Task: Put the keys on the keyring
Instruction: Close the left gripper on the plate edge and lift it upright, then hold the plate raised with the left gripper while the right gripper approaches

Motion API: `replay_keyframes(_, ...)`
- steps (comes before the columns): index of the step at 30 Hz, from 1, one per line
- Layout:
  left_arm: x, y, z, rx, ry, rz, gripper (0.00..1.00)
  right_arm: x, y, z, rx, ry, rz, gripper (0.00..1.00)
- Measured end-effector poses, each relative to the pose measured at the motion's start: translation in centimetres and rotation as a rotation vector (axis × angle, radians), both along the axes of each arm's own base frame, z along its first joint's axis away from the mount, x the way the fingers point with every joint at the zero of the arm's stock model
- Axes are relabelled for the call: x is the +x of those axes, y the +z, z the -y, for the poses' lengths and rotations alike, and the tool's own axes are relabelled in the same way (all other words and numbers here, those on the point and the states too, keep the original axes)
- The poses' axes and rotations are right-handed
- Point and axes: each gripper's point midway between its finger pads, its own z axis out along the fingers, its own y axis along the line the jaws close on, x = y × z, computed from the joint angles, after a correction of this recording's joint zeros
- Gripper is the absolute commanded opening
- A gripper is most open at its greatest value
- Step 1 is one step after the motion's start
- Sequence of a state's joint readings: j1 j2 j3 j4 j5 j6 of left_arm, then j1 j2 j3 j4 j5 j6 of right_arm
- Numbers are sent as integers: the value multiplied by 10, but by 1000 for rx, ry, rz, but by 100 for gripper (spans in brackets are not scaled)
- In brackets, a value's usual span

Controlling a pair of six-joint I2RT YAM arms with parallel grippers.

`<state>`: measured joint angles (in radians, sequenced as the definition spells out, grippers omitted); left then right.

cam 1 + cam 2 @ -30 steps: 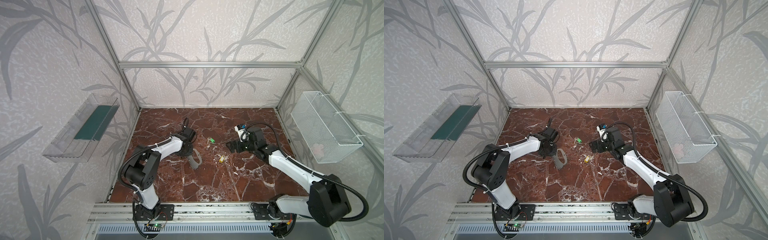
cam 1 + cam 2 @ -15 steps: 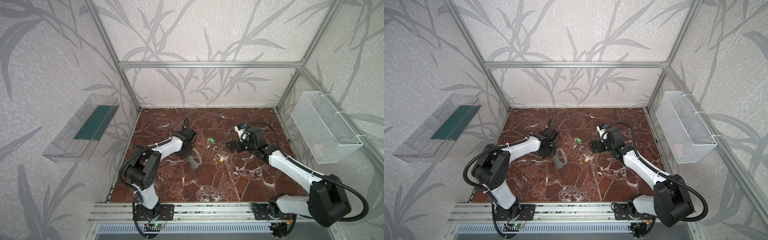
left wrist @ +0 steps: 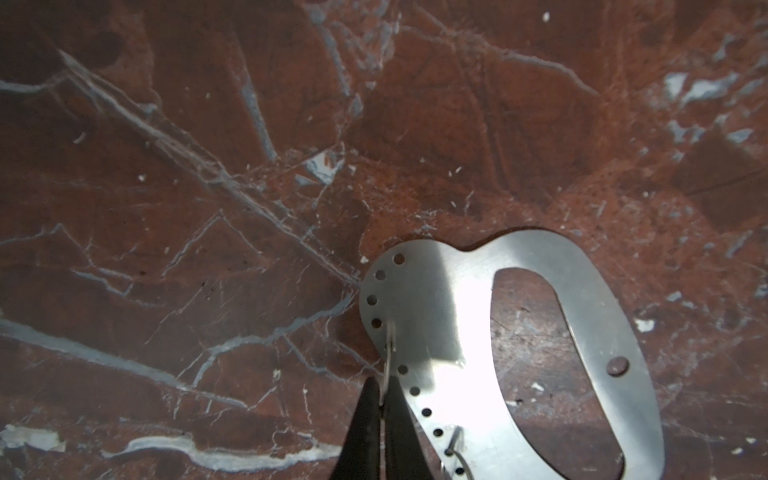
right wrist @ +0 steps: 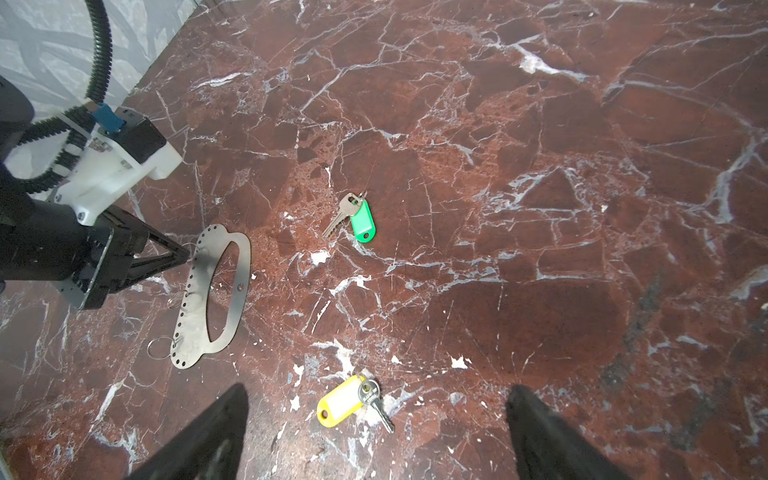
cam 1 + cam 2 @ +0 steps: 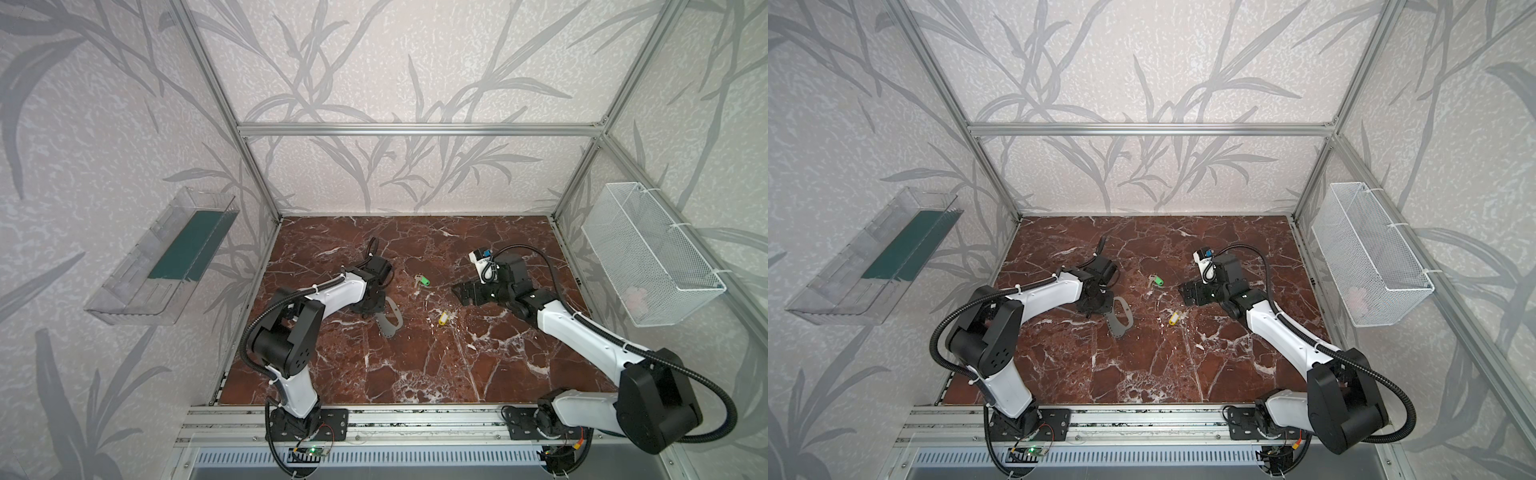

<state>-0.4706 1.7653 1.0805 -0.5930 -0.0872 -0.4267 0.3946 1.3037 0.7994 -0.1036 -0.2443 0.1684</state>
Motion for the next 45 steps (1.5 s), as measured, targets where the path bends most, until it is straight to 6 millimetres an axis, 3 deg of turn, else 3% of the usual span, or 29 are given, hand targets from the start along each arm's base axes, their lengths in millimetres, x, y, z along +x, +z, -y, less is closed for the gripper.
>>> replay_keyframes(9, 1, 4, 0, 0, -15, 10, 0, 0, 0, 0, 1, -1, 0, 94)
replay_keyframes(14, 5, 27, 3, -25, -34, 64, 0, 1, 2, -1, 5, -2, 1, 94)
replay_keyframes(18, 15, 74, 10, -79, -59, 168, 0, 1, 4, -2, 9, 2, 2, 94)
replay_keyframes(22, 26, 148, 22, -180, -105, 352, 0, 4, 16, -6, 30, 13, 17, 93)
replay_keyframes(26, 22, 224, 27, -289, -151, 556, 0, 6, 29, -11, 59, 25, 32, 93)
replay_keyframes(29, 14, 265, 28, -353, -176, 670, 0, 4, 41, -12, 78, 34, 51, 93)
replay_keyframes(35, 6, 311, 36, -434, -232, 757, 0, -6, 79, -15, 144, 57, 119, 93)
replay_keyframes(45, -11, 331, 54, -550, -337, 774, 0, -30, 141, -29, 262, 156, 219, 93)
